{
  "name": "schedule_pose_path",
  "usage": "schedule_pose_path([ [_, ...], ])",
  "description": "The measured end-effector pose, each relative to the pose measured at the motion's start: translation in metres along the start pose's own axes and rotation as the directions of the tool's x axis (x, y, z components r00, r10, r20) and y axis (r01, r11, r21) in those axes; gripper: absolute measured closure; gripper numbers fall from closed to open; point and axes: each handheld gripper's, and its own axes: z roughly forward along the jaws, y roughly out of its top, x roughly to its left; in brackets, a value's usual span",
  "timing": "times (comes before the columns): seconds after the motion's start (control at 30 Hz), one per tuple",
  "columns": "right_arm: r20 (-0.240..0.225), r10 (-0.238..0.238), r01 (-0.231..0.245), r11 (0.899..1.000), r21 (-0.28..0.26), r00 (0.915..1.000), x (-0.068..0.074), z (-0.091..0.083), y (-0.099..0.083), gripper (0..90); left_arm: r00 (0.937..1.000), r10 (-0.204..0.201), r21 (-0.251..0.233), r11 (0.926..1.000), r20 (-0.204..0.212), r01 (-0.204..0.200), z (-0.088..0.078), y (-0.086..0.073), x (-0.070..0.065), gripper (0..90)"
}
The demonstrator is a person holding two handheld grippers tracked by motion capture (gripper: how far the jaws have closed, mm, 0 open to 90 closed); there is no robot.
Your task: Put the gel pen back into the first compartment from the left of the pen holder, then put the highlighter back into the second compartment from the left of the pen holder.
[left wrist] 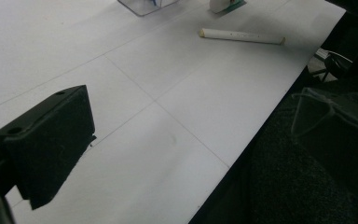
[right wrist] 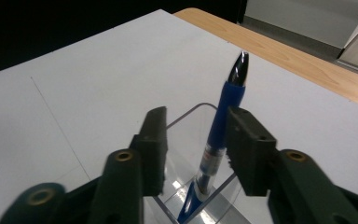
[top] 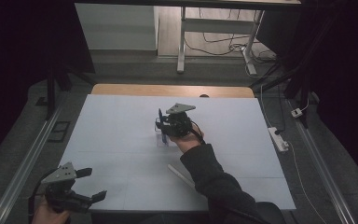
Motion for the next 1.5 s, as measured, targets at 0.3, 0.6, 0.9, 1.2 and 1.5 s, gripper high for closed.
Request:
schedule_pose_path([
  [0.3,-0.039,0.003,-0.002,1.0,0.027,0.9992,0.0,-0.018,0.008,29.5,0.9984,-0.053,-0.002,0.9986,-0.02,0.053,-0.005,-0.004,0.004,0.0],
  [0.6,-0.072,-0.038,0.044,0.996,0.073,0.9967,0.007,-0.036,0.009,15.1,0.9916,-0.111,-0.021,0.9937,-0.065,0.11,-0.012,-0.01,0.005,0.0],
  [0.9,-0.094,-0.058,0.068,0.991,0.112,0.9939,0.017,-0.056,0.001,4.5,0.9886,-0.11,-0.001,0.9938,-0.103,0.111,-0.014,-0.013,0.004,0.0],
  [1.2,-0.138,-0.061,0.081,0.986,0.146,0.9886,0.026,-0.08,-0.016,0.0,0.9879,-0.109,0.007,0.9938,-0.11,0.111,-0.014,-0.012,0.003,0.0],
  [1.5,-0.167,-0.064,0.097,0.976,0.197,0.9839,0.031,-0.099,-0.036,0.0,0.9885,-0.103,0.015,0.9944,-0.111,0.105,-0.013,-0.012,0.003,0.0],
])
